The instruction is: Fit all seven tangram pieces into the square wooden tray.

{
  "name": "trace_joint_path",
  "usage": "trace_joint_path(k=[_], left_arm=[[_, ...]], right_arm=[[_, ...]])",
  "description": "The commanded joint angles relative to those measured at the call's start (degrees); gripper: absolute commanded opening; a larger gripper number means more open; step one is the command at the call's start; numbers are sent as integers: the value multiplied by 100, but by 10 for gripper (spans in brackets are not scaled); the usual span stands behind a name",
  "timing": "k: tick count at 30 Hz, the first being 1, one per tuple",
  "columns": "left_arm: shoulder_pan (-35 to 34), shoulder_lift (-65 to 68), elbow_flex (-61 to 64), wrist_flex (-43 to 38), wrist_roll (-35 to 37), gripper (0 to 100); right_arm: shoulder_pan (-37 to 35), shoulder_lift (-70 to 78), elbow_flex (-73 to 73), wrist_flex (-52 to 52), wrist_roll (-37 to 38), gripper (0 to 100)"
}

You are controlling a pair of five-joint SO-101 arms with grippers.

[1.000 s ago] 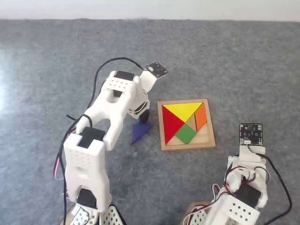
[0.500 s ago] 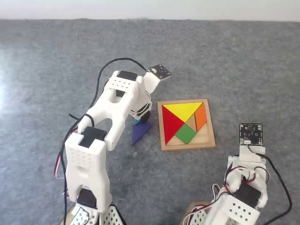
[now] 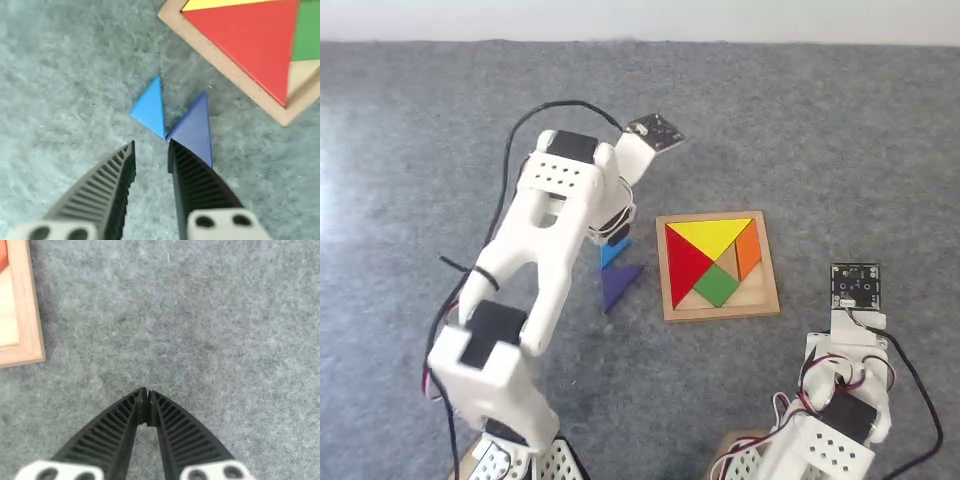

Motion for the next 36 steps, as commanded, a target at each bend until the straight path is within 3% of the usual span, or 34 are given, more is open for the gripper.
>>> trace_joint_path(k=[1,5,12,21,30,36], left_arm=[[26,-396,-13,-44,88,127],[-114,9,365,-668,88,207],[-255,993,453,-1442,88,202],[-255,1495,488,-1486,88,198],[35,1486,462,-1257,316,82],[97,1266,453,-1204,325,66]], right_arm=[[31,-101,88,13,62,6],[31,-101,88,13,62,6],[40,-101,88,13,62,6],[31,-101,88,13,62,6],[31,-101,88,13,62,6],[40,-101,88,13,62,6]])
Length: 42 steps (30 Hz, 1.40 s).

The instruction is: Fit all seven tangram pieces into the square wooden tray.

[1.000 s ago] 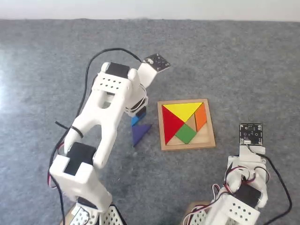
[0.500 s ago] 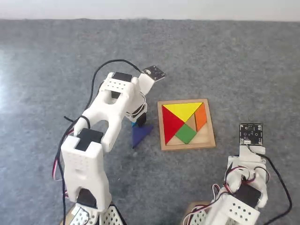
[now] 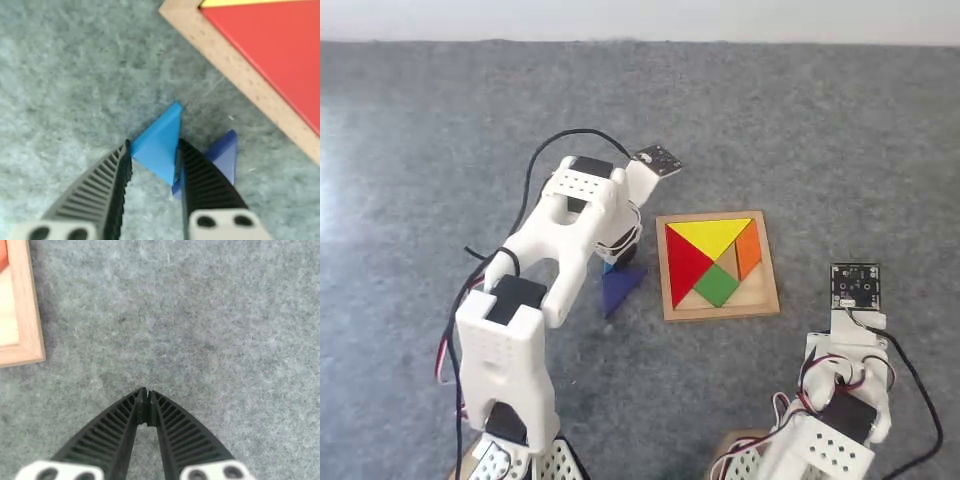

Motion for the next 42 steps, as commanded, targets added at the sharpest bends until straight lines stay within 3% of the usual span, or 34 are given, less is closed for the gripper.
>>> trace_joint_path(k=[1,12,18,25,42], left_arm=[[35,-343,-31,132,79,66],[211,-2251,4,1116,44,70],[105,-1749,-4,791,26,179],[-202,-642,-40,-176,-176,177],[-422,-167,-48,-387,-325,158]], right_arm=[[40,-101,88,13,62,6],[40,-101,88,13,62,6],[48,-101,88,13,62,6],[48,-101,88,13,62,6],[40,-101,88,13,62,6]])
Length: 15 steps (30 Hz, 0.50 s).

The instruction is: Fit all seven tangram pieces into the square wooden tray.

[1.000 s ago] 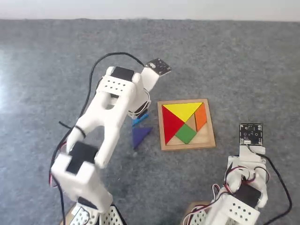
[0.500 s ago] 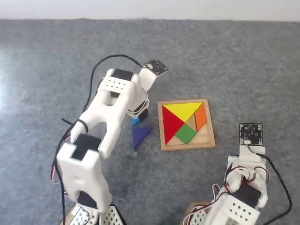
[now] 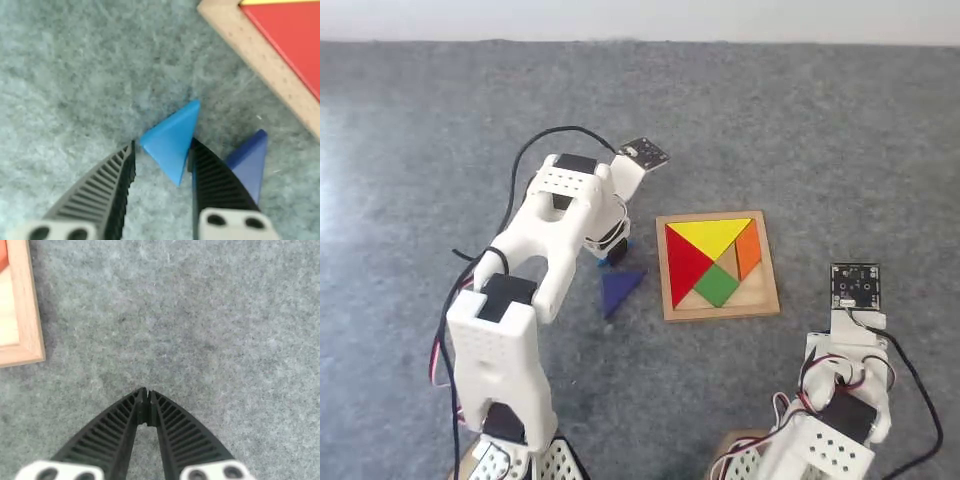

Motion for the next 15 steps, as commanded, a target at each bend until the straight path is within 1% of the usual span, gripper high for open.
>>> trace_joint_path(k=[1,3,6,12,15], left_arm=[[-62,-264,-84,-123,-35,159],[-18,-387,-75,-123,-79,160],[105,-413,-66,-114,-431,192],[185,-123,-75,-308,-484,202],[185,-26,-75,-352,-703,203]], right_arm=[[40,-101,88,13,62,6],[40,-101,88,13,62,6],[40,-101,88,13,62,6],[40,-101,88,13,62,6],[40,-101,88,13,62,6]])
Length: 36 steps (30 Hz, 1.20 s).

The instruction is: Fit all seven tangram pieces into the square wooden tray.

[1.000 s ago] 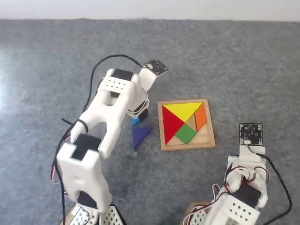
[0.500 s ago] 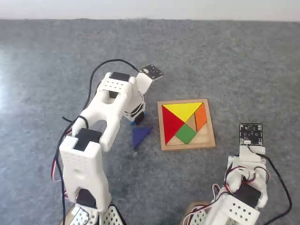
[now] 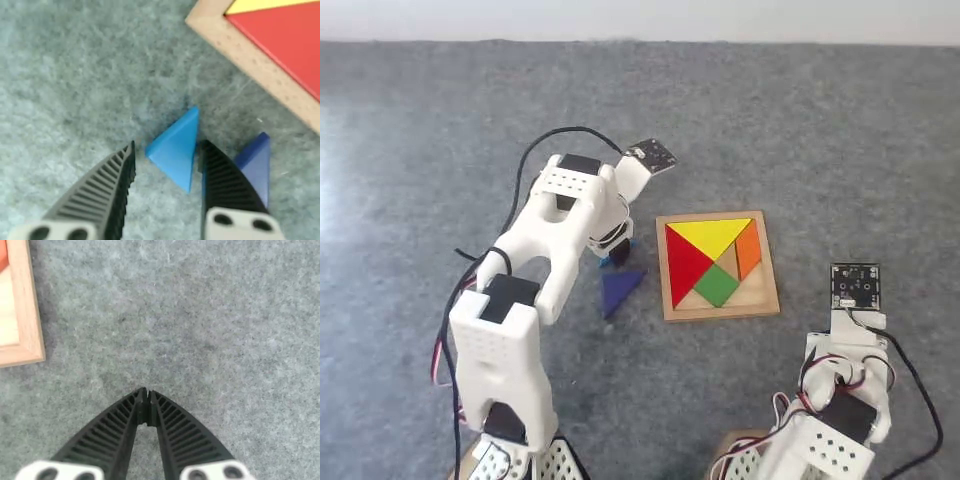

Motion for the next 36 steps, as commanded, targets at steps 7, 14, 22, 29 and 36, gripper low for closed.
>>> trace_joint_path(k=[7,14,22,29,36], left_arm=[[158,44,-66,105,-519,198],[545,26,163,677,-255,62],[607,-35,22,914,202,39],[615,-1090,4,1240,281,27],[598,-2233,338,1503,255,29]], right_arm=[[40,-101,88,13,62,6],[40,-101,88,13,62,6],[31,-101,88,13,62,6],[31,-101,88,13,62,6],[31,-101,88,13,62,6]])
